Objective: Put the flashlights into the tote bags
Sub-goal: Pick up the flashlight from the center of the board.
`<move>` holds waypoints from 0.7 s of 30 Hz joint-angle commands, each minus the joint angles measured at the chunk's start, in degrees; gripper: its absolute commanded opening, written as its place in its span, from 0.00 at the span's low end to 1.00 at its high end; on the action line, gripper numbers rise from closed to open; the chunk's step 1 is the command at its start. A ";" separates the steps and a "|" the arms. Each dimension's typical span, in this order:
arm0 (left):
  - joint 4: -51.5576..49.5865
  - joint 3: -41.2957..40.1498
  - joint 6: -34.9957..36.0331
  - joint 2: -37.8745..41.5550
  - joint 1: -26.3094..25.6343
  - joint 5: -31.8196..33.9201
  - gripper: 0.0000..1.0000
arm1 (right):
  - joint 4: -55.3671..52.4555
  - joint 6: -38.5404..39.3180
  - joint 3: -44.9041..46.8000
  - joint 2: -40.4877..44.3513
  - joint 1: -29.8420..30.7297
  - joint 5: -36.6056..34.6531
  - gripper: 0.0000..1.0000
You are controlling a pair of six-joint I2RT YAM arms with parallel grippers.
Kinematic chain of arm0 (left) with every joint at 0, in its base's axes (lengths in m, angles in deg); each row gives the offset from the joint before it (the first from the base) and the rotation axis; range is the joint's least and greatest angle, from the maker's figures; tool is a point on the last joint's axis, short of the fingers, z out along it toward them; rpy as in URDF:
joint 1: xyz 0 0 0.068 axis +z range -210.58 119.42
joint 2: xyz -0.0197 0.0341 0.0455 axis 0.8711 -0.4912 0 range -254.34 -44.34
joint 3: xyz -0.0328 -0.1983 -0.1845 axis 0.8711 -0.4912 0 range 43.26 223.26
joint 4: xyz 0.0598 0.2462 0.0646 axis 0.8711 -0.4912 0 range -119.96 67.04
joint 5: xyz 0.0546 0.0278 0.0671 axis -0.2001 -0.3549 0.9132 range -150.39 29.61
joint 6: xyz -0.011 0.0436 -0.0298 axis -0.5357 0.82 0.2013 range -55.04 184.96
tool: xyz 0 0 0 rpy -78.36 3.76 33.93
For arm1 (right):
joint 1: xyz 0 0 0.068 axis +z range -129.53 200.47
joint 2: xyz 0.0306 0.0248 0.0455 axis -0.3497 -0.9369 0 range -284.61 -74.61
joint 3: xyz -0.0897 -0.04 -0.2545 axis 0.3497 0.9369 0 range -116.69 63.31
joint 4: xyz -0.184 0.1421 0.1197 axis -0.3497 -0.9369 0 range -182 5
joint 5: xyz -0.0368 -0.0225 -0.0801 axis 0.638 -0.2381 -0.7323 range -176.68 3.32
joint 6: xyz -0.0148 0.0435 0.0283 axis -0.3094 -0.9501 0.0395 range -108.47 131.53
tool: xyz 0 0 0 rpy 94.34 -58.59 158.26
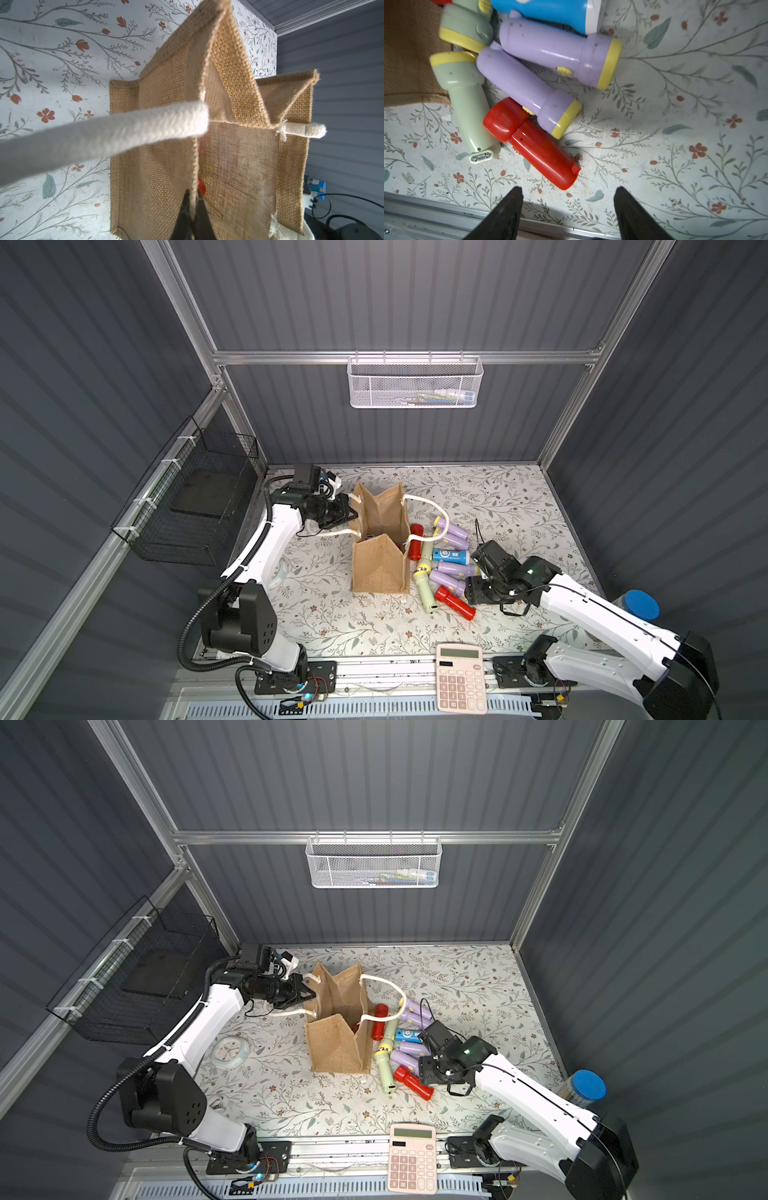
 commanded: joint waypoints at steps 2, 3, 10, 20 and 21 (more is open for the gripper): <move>-0.45 1.77 1.16 -0.55 0.44 0.48 0.00 | 2.24 -2.12 1.48 -2.40 2.41 0.23 0.74; -0.37 1.75 1.16 -0.50 0.44 0.34 0.00 | 2.87 -1.99 1.90 -2.99 2.89 0.30 0.74; 0.53 1.40 0.78 -0.17 0.49 0.00 0.00 | 7.36 0.31 4.26 -7.77 5.60 1.84 0.69; 0.82 0.86 0.67 0.51 0.44 0.00 0.00 | 8.89 3.28 2.74 -13.57 8.35 -0.18 0.69; 0.84 0.87 0.67 0.49 0.44 0.04 0.00 | 8.89 3.55 2.53 -14.41 8.56 -0.26 0.68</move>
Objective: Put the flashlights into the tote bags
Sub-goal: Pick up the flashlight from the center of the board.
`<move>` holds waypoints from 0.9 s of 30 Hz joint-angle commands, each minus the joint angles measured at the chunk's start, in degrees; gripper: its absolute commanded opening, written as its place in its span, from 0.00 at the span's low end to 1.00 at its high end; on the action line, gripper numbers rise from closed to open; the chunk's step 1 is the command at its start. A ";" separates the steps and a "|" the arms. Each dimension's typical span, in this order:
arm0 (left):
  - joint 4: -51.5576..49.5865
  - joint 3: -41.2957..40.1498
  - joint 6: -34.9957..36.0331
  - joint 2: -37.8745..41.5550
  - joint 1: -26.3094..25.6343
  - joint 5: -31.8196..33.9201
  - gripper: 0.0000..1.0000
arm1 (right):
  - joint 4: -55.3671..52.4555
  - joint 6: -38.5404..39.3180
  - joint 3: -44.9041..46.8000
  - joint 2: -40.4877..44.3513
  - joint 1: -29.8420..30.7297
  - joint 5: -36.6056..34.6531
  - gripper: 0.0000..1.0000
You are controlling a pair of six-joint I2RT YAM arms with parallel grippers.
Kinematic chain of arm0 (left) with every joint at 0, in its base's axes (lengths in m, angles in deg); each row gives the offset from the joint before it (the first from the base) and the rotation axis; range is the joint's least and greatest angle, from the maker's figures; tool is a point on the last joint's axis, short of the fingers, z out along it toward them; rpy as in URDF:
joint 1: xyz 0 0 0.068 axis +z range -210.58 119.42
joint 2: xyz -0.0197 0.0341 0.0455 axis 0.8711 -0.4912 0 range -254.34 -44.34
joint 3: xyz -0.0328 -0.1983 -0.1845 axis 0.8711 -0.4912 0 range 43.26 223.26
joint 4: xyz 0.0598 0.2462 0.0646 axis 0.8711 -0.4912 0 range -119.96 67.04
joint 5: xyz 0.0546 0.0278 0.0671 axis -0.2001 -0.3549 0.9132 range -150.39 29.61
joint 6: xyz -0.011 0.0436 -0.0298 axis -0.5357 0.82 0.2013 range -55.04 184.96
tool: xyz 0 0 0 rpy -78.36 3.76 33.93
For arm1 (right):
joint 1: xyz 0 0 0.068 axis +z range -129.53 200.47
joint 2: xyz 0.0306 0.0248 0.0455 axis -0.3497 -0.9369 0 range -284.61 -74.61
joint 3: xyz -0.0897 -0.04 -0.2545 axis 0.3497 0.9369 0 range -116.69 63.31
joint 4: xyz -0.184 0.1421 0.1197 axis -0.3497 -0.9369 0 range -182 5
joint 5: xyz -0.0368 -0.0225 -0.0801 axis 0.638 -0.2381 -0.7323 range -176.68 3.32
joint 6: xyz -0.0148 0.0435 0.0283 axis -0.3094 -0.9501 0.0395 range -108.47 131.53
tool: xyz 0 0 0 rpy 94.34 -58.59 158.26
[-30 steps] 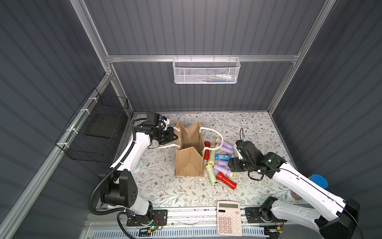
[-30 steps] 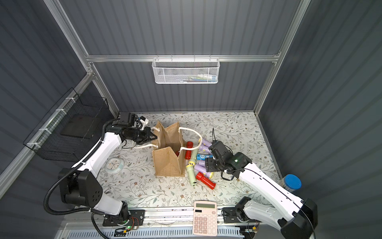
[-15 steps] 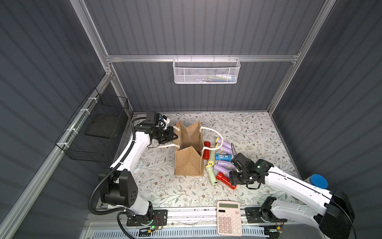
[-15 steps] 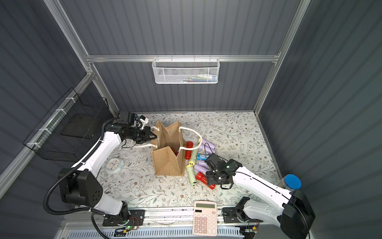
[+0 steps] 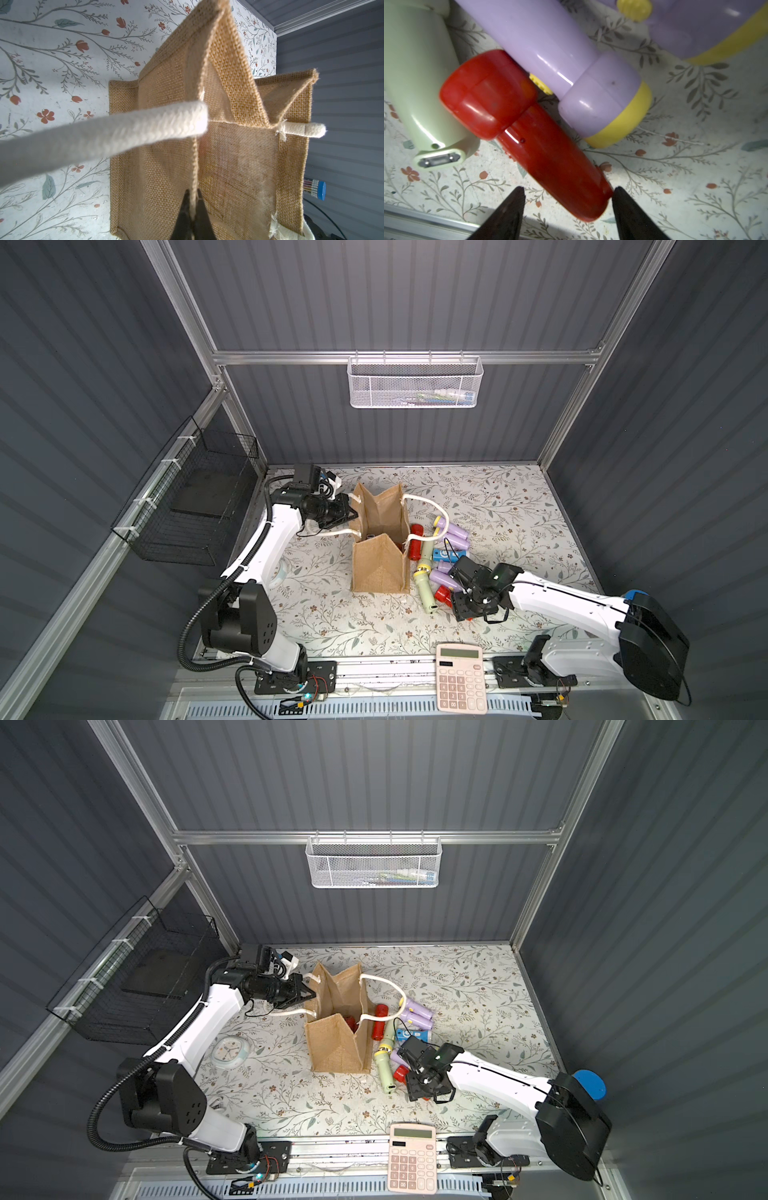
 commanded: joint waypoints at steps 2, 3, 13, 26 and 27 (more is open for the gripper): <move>0.67 0.91 0.70 0.60 0.44 0.27 0.00 | 0.18 2.60 -1.40 -3.35 1.21 -1.54 0.68; 0.63 0.87 0.66 0.64 0.44 0.36 0.00 | 0.41 2.96 -1.45 -4.08 1.28 -1.55 0.68; 0.10 1.37 0.94 0.51 0.44 0.47 0.00 | 1.55 6.63 -2.85 -8.12 1.89 -2.86 0.66; -0.08 1.83 0.91 0.25 0.44 0.02 0.00 | 2.60 10.28 -4.43 -12.60 2.89 -1.96 0.62; -0.08 1.82 0.88 0.25 0.44 0.02 0.00 | 2.46 10.38 -4.57 -13.02 2.91 -1.74 0.61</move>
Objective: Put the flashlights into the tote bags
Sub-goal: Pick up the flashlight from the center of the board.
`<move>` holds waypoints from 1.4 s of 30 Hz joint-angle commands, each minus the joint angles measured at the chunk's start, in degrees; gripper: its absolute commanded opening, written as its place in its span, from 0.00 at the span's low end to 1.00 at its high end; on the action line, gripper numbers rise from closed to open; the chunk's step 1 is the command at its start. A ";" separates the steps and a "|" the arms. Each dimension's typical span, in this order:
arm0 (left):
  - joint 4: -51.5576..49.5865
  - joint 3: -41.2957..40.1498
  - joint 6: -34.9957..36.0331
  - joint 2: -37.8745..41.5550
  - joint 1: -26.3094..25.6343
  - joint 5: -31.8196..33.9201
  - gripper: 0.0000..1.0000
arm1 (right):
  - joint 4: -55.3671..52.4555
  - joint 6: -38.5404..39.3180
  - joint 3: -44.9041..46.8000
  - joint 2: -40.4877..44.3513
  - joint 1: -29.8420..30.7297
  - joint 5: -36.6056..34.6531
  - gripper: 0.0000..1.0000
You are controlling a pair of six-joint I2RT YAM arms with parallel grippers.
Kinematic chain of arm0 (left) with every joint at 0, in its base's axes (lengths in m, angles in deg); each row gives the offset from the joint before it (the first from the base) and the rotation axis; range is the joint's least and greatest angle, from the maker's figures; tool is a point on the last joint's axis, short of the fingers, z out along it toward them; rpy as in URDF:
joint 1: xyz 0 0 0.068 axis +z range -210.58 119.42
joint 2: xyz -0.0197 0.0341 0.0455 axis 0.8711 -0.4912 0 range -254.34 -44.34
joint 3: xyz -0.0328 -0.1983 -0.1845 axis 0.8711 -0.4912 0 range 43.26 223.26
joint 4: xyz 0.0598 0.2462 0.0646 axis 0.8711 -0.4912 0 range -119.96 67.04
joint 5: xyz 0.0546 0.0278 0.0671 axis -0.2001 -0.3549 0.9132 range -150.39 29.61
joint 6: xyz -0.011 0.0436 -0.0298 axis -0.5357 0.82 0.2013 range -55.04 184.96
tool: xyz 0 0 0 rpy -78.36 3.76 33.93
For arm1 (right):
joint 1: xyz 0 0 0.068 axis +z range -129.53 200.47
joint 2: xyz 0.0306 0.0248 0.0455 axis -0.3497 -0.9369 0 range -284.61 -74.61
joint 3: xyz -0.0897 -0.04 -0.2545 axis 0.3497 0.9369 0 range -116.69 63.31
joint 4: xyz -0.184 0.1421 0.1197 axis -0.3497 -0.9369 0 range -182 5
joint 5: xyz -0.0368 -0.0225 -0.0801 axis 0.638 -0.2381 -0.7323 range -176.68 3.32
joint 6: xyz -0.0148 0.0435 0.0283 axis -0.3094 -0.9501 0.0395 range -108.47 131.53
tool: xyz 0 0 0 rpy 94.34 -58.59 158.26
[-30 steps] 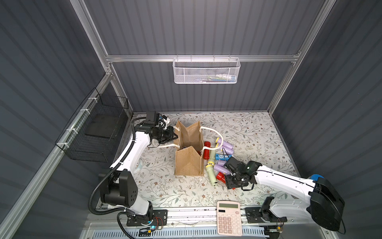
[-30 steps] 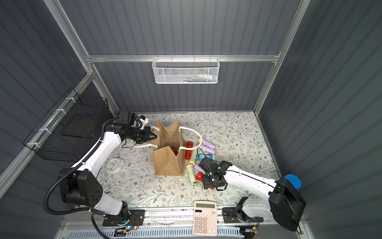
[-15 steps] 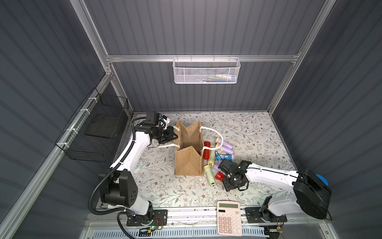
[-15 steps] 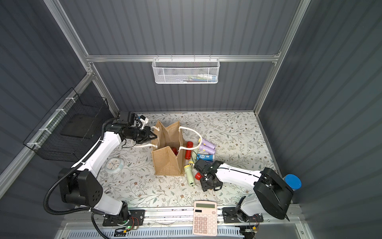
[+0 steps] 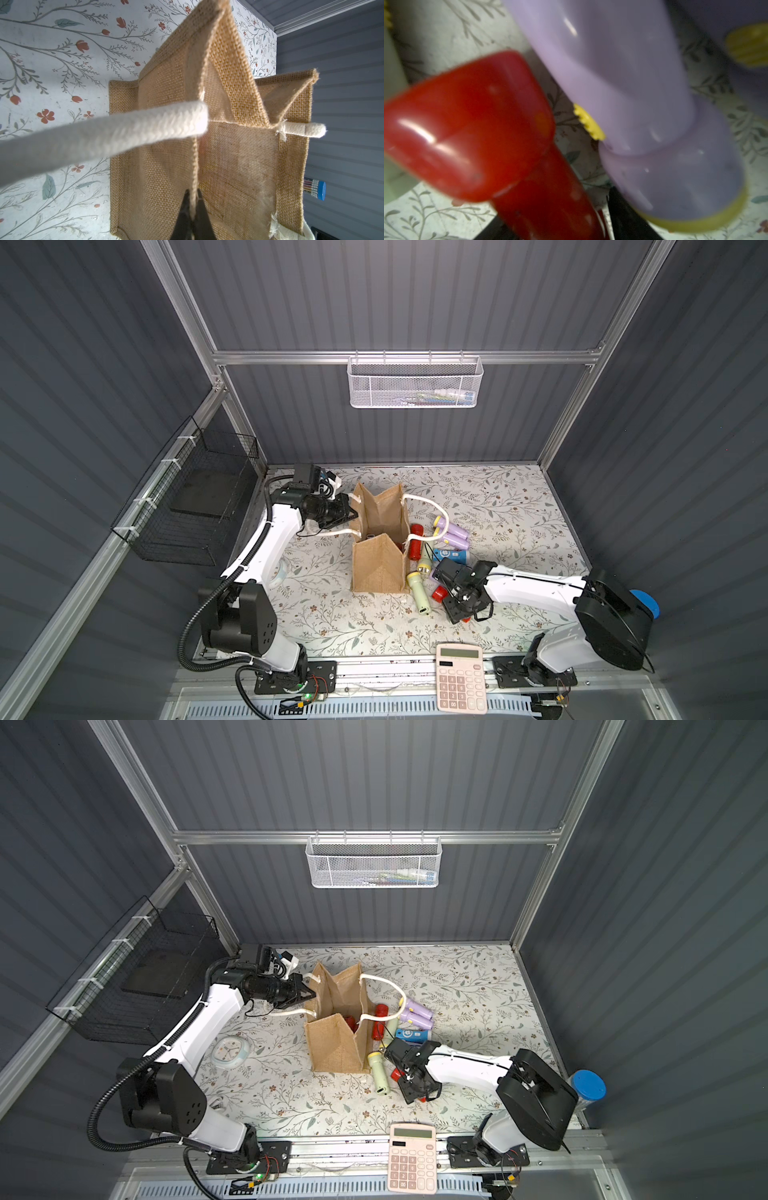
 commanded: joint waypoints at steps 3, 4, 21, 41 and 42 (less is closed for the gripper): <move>-0.06 1.83 0.86 0.49 0.44 0.19 0.00 | -0.79 0.59 -0.88 -2.25 0.68 0.50 0.59; -0.06 1.83 0.77 0.50 0.44 0.20 0.00 | -0.88 0.38 -0.70 -2.30 0.74 0.50 0.58; 0.03 1.82 0.86 0.16 0.44 -0.25 0.00 | -3.83 -3.47 1.02 0.15 1.07 1.87 0.64; 0.12 1.74 1.12 1.02 0.44 -0.16 0.00 | -3.04 -7.49 2.25 -1.10 1.23 0.31 0.40; 0.12 1.74 1.12 1.10 0.44 -0.09 0.00 | -3.29 -7.27 1.81 -1.18 1.22 -0.23 0.39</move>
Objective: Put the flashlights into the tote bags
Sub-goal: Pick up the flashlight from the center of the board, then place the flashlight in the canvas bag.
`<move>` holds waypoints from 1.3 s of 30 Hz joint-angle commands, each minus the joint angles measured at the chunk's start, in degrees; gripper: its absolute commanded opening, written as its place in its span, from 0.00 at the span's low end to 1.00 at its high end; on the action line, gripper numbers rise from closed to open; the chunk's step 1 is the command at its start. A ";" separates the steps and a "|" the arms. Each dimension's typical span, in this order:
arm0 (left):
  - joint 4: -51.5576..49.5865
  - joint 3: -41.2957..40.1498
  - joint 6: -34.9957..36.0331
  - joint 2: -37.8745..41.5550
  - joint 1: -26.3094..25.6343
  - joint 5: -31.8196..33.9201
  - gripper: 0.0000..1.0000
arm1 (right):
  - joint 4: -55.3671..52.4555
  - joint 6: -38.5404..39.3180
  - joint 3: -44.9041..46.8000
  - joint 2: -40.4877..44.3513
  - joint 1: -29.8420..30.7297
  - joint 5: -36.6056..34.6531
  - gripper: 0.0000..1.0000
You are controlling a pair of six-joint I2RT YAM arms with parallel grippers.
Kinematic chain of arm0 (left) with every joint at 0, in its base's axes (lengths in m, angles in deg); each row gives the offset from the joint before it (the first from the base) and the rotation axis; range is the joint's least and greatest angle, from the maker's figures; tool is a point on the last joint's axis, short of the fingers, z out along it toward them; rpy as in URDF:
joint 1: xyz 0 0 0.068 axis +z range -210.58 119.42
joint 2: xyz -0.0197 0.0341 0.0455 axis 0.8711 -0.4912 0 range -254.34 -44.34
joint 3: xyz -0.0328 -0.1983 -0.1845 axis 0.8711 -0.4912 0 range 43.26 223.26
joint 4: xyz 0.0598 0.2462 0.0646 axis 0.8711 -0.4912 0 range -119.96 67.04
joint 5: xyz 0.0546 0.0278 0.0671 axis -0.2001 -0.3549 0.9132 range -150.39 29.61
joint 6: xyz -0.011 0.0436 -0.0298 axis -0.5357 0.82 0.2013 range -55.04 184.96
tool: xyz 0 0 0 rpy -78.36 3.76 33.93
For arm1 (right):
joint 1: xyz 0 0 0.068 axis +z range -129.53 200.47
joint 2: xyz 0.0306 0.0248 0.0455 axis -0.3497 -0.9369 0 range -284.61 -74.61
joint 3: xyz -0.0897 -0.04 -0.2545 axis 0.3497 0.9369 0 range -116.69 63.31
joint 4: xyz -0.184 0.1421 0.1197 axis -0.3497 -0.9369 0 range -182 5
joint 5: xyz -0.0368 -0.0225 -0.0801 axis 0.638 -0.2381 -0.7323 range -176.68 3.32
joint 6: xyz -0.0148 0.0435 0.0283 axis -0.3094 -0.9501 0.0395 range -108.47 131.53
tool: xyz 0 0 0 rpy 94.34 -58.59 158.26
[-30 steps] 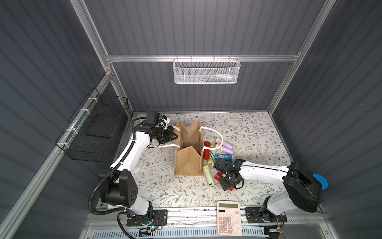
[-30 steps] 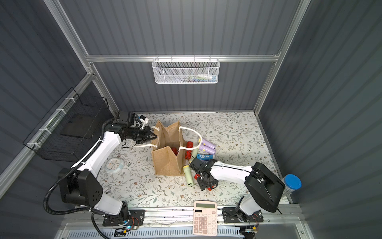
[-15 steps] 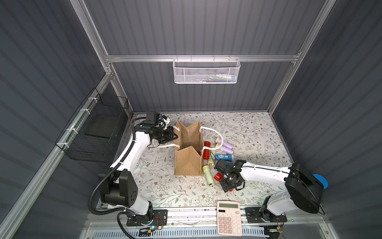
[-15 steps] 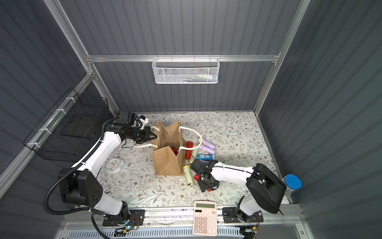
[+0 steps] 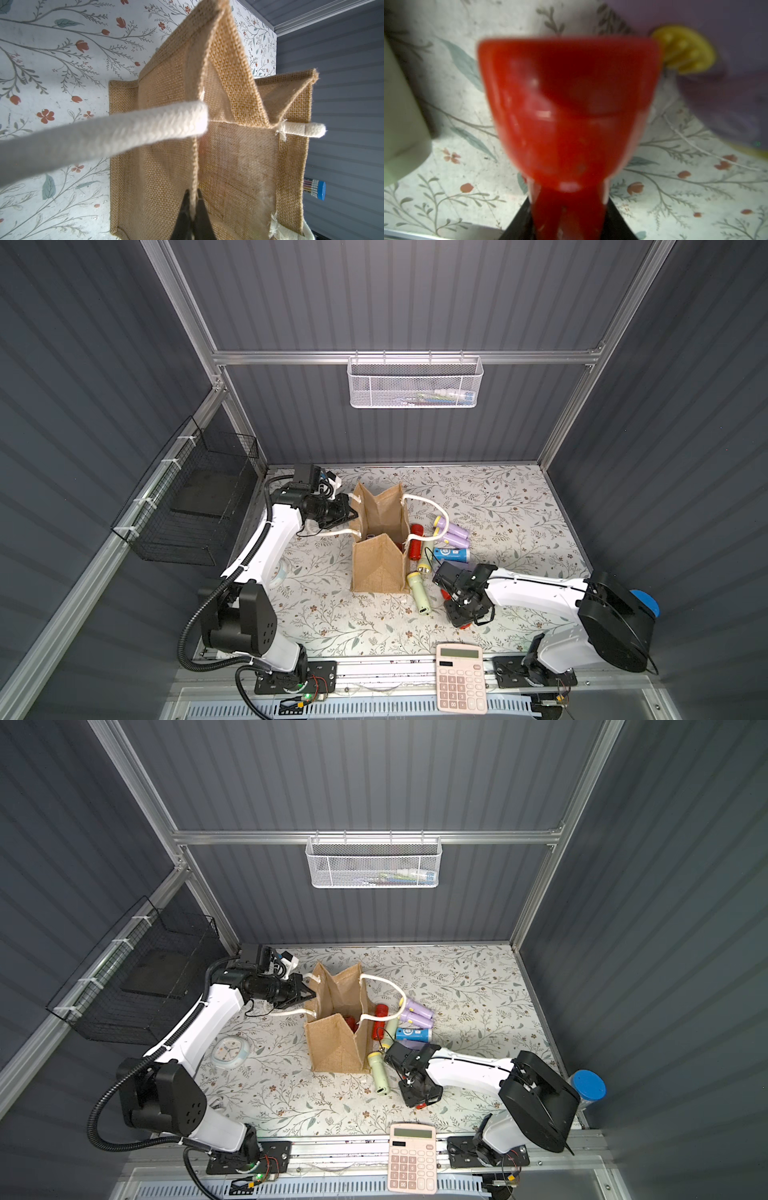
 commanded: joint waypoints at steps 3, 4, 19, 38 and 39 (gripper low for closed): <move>0.12 1.66 0.90 1.25 0.44 -0.08 0.00 | -2.31 -0.26 -0.53 -1.72 0.02 -5.81 0.34; 0.12 1.60 0.86 1.30 0.44 -0.13 0.00 | -2.57 -0.24 -0.82 -1.51 0.07 -6.64 0.32; 0.97 1.14 0.68 1.65 0.44 -0.53 0.00 | -7.37 1.15 -6.68 9.91 0.07 -8.67 0.18; 1.26 1.83 1.29 2.91 0.44 -1.51 0.00 | -5.08 -0.47 -26.10 22.94 -11.89 -11.90 0.16; 1.26 1.83 1.42 2.94 0.44 -1.64 0.00 | -4.07 0.41 -27.87 22.12 -12.29 -10.87 0.16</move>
